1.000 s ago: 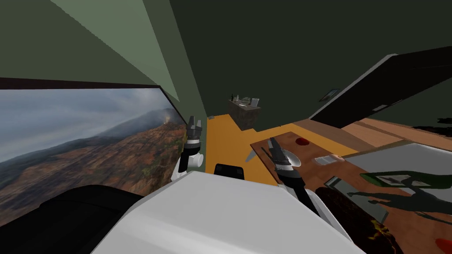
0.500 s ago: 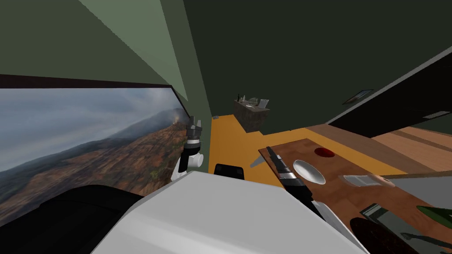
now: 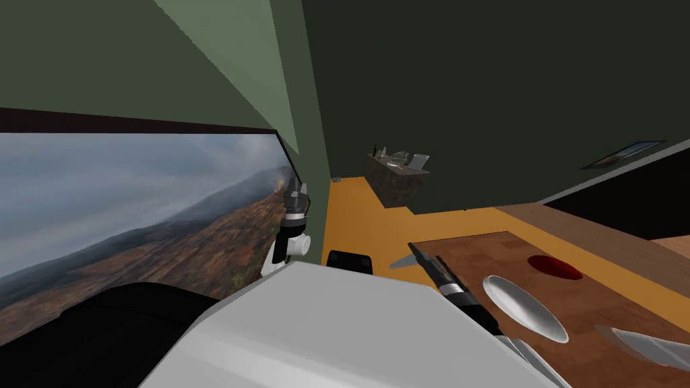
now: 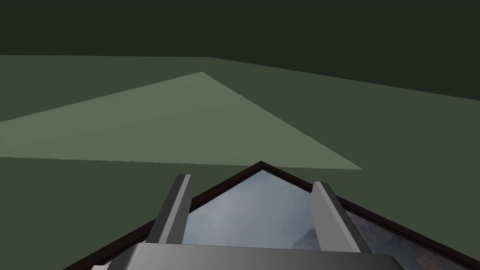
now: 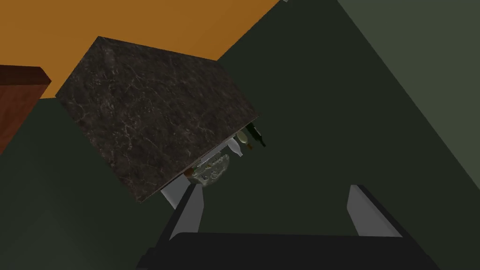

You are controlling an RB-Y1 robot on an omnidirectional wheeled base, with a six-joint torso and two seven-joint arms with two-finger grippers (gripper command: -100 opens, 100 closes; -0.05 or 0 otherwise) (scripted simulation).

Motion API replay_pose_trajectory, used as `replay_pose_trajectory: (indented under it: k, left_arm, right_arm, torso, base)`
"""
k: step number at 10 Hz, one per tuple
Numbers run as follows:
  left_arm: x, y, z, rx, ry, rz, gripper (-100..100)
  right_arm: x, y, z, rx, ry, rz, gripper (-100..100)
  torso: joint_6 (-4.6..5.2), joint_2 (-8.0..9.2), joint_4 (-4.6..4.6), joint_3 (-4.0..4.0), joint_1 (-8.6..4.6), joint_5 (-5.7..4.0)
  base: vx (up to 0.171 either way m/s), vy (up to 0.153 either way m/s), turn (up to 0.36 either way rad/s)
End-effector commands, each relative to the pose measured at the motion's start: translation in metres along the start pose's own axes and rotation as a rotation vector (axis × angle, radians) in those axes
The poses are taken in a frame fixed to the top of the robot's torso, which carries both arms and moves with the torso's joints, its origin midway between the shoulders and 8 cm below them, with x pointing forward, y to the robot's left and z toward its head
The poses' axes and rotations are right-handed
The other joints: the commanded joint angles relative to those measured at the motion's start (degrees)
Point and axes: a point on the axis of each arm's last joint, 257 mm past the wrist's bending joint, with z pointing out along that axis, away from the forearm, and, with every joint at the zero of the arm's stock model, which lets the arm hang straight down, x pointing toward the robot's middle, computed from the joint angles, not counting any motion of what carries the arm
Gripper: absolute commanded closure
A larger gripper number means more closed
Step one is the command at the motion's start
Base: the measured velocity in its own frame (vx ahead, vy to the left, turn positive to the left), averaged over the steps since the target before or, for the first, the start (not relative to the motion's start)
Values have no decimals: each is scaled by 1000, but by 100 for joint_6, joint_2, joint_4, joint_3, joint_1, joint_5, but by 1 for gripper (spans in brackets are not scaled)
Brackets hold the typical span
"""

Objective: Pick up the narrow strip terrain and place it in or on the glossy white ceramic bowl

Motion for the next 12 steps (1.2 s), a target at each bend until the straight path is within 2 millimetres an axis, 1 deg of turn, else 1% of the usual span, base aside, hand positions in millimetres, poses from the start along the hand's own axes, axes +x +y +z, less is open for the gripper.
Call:
replay_pose_trajectory:
  k: [1, 4, 6, 7, 9, 10, 11, 12]
  left_arm:
    - [0, 0, 0, 0, 0, 0, 0]
    - [0, 0, 0, 0, 0, 0, 0]
    - [0, 0, 0, 0, 0, 0, 0]
    - [0, 0, 0, 0, 0, 0, 0]
    - [0, 0, 0, 0, 0, 0, 0]
    - [0, 0, 0, 0, 0, 0, 0]
    - [0, 0, 0, 0, 0, 0, 0]
    - [0, 0, 0, 0, 0, 0, 0]
  right_arm:
    - [8, -11, -12, 32, 31, -25, -100]
    - [48, -71, -55, 171, 178, -132, -100]
    - [75, -109, -92, 257, 283, -199, -100]
    - [75, -110, -92, 257, 284, -199, -100]
    - [103, -143, -135, 334, 397, -263, -100]
    - [103, -144, -135, 336, 398, -263, -100]
    - [116, -154, -154, 358, 451, -295, -100]
    - [117, -160, -159, 371, 459, -294, -100]
  torso:
    - [0, 0, 0, 0, 0, 0]
    - [0, 32, 7, 19, -11, -2]
    - [2, 13, 3, 7, -37, -7]
    - [-1, 5, 1, 3, -42, -9]
    - [3, 31, 7, 17, -38, -9]
    - [1, 24, 6, 14, -46, -10]
    - [3, 29, 6, 16, -40, -10]
    - [1, 30, 7, 17, -41, -10]
  base:
    - [106, 11, 38]
    - [98, 3, 136]
    - [162, -82, 140]
    - [111, -58, 50]
    - [99, -88, 98]
    - [96, -83, 51]
    - [90, -86, 87]
    - [72, -72, 42]
